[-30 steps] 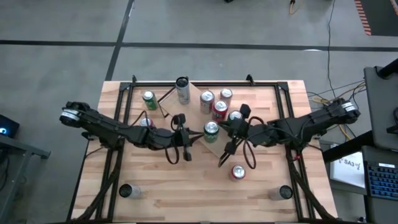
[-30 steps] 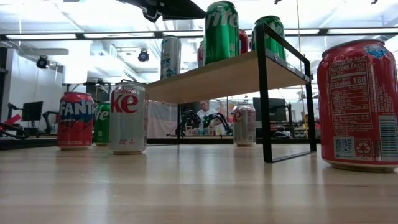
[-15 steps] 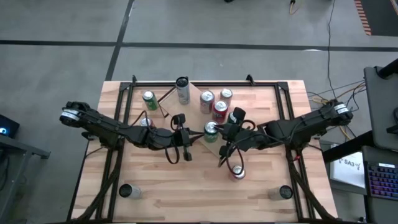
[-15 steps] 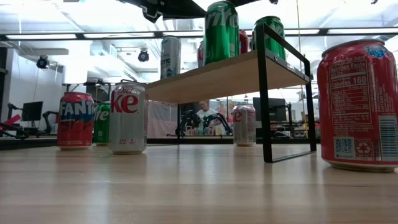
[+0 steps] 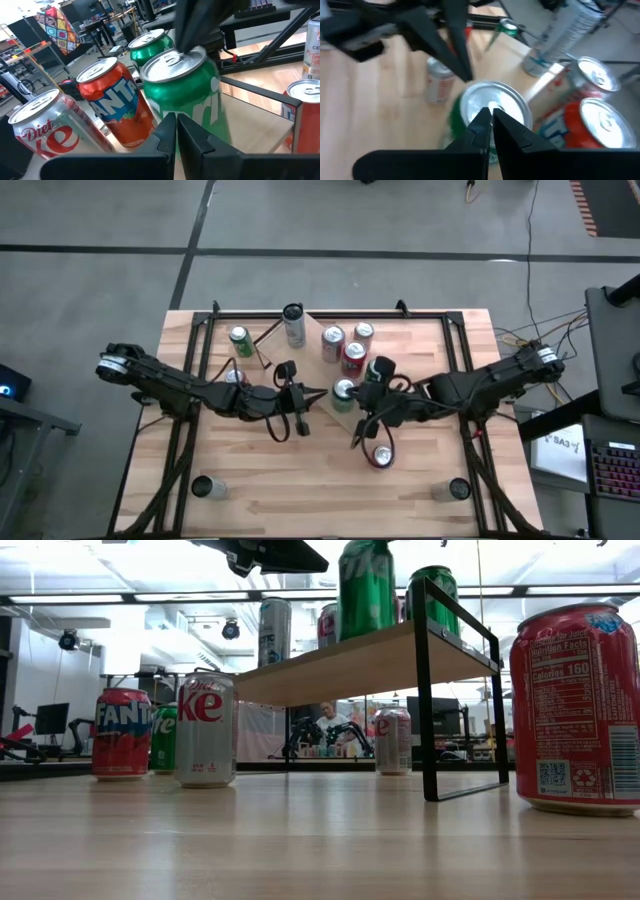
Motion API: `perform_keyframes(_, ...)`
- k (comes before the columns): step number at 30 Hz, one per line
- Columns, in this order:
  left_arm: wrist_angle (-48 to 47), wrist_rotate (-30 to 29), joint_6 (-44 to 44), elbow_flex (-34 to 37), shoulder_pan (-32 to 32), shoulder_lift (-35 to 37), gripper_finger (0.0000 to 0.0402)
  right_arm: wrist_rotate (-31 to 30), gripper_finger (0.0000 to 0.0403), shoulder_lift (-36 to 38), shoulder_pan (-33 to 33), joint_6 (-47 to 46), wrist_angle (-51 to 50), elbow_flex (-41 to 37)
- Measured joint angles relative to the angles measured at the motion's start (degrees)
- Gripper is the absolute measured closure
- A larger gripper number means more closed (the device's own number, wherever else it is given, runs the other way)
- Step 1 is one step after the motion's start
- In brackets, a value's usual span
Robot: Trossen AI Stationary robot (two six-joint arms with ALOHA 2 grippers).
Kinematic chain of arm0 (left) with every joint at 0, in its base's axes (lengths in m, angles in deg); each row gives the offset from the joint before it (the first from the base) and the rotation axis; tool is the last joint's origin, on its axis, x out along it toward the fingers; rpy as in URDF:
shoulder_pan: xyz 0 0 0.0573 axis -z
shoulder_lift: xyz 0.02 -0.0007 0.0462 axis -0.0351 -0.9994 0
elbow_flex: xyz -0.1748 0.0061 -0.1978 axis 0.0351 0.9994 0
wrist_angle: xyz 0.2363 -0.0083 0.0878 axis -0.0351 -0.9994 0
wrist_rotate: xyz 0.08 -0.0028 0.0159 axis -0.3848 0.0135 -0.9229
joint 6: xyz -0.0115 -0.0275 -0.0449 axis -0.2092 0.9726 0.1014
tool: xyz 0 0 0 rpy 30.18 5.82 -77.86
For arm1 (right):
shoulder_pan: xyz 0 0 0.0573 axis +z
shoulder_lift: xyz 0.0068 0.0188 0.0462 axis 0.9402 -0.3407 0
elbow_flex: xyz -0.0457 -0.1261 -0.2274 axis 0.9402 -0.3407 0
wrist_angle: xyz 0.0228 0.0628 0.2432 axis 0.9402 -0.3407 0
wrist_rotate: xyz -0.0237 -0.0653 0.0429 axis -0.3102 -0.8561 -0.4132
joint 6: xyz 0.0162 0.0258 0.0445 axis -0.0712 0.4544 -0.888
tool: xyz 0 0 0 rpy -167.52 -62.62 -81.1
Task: Place canned beverage on shelf
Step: Put the bottom green soda can on the shelf aligned with the other green soda
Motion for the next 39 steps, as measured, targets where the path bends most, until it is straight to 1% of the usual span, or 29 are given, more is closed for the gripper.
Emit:
perform_keyframes(3,0.00,-0.01,0.00,0.00,-0.06,0.00,0.0401,1.36,0.0390,0.04,0.22,-0.01,0.09,0.52)
perform_keyframes(9,0.00,0.08,0.04,0.01,-0.09,0.00,0.0402,1.08,0.0390,0.12,0.29,0.14,-0.21,1.32)
perform_keyframes(13,-0.13,3.55,0.20,1.06,-0.09,-0.02,0.0401,1.01,0.0390,0.24,0.29,0.29,-3.44,3.38)
perform_keyframes(16,0.36,3.39,1.13,1.96,-0.07,-0.07,0.0401,0.89,0.0390,0.33,0.29,0.38,-6.07,5.48)
perform_keyframes(21,1.68,1.18,1.67,2.95,-0.38,-0.07,0.0401,0.91,0.0390,0.33,0.29,1.45,-8.50,8.02)
perform_keyframes(24,4.74,0.97,1.92,3.29,-0.76,-0.67,0.0401,0.92,0.0390,0.35,0.29,2.28,-8.59,8.49)
perform_keyframes(28,8.68,0.97,1.61,3.27,-1.20,-3.38,0.0401,0.89,0.0390,0.35,0.29,2.99,-8.48,8.53)
perform_keyframes(33,10.03,-0.81,1.08,2.25,-1.27,-6.07,0.0401,0.89,0.0390,0.35,0.29,2.91,-8.50,8.53)
perform_keyframes(39,10.19,-0.37,1.08,1.18,-1.27,-7.57,0.0401,0.89,0.0390,0.35,0.29,2.96,-8.50,8.53)
